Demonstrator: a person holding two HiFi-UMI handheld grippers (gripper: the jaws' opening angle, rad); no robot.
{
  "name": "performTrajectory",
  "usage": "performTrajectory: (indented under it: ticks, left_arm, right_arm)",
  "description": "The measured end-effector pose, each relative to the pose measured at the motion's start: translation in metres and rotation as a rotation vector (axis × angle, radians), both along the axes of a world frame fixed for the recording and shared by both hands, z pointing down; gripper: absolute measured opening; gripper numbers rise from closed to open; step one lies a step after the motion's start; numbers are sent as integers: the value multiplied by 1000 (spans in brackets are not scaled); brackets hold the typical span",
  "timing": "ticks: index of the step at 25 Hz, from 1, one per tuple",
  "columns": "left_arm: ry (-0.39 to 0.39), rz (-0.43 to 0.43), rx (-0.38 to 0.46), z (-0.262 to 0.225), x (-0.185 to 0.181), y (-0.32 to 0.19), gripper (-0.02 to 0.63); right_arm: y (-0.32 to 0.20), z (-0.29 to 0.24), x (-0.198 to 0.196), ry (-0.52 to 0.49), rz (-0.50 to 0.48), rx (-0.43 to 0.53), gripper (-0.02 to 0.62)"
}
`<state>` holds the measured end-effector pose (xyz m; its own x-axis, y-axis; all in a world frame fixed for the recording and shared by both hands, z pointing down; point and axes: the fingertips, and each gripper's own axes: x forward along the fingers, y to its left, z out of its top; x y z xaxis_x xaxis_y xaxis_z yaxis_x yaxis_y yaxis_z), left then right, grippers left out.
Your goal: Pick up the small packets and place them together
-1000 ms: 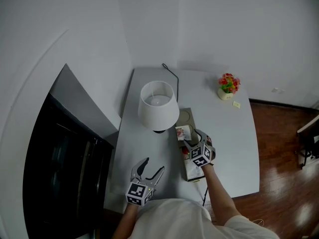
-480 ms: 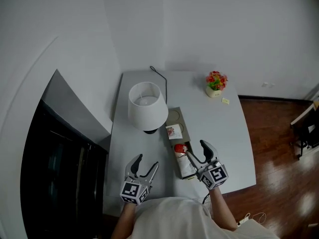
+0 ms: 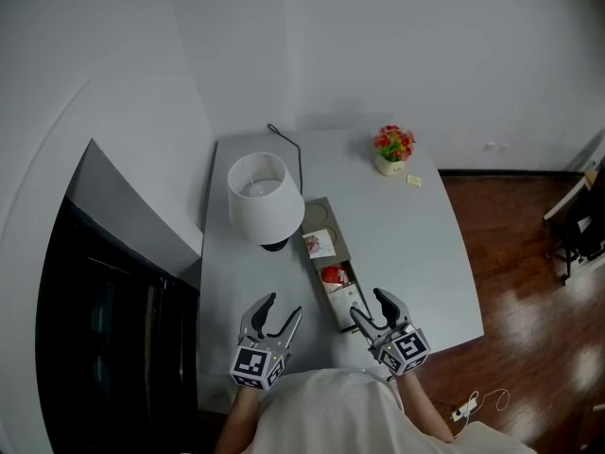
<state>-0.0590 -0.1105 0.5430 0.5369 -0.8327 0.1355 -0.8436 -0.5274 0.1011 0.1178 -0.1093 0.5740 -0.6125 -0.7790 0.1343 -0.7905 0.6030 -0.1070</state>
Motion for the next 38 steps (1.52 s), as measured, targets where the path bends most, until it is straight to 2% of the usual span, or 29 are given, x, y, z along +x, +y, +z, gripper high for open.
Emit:
performTrajectory:
  ticks: [2, 4, 8, 10, 12, 14, 17, 20, 23, 26, 29, 32, 34, 38]
  left_arm:
    - [34, 1, 12, -6, 3, -1, 262]
    - [59, -6, 18, -8, 2, 0, 262]
    - [57, -26, 11, -3, -5, 5, 262]
    - [57, -42, 5, -1, -9, 8, 262]
    - [47, -53, 3, 0, -11, 10, 262]
    - [38, -62, -3, 2, -14, 11, 262]
    - [32, -82, -20, 4, -22, 14, 262]
    - [26, -101, -27, 6, -28, 16, 262]
    - [20, -116, -32, 8, -33, 17, 262]
    - [17, -128, -37, 10, -37, 17, 262]
    - [17, -134, -37, 11, -39, 16, 262]
    - [13, -132, -29, 7, -38, 15, 262]
    - [10, -132, -24, 6, -40, 14, 262]
    - [8, -143, -32, 8, -47, 14, 262]
  right_arm:
    - [-6, 15, 11, 70, 7, -36, 288]
    - [-12, 38, 18, 184, -18, -101, 288]
    - [-18, 97, 10, 458, -173, -263, 288]
    - [-18, 125, 3, 587, -259, -313, 288]
    - [-20, 148, -6, 701, -335, -337, 295]
    - [-22, 168, -14, 811, -416, -357, 328]
    - [-21, 197, -21, 994, -543, -369, 330]
    - [-22, 216, -30, 1116, -628, -350, 330]
    - [-22, 230, -35, 1170, -690, -354, 336]
    - [-25, 238, -36, 1153, -687, -429, 330]
    - [-27, 240, -38, 1158, -680, -451, 320]
    - [-24, 233, -35, 1145, -649, -440, 283]
    - [-22, 226, -30, 1142, -618, -430, 208]
    - [-19, 203, -22, 1099, -575, -386, 196]
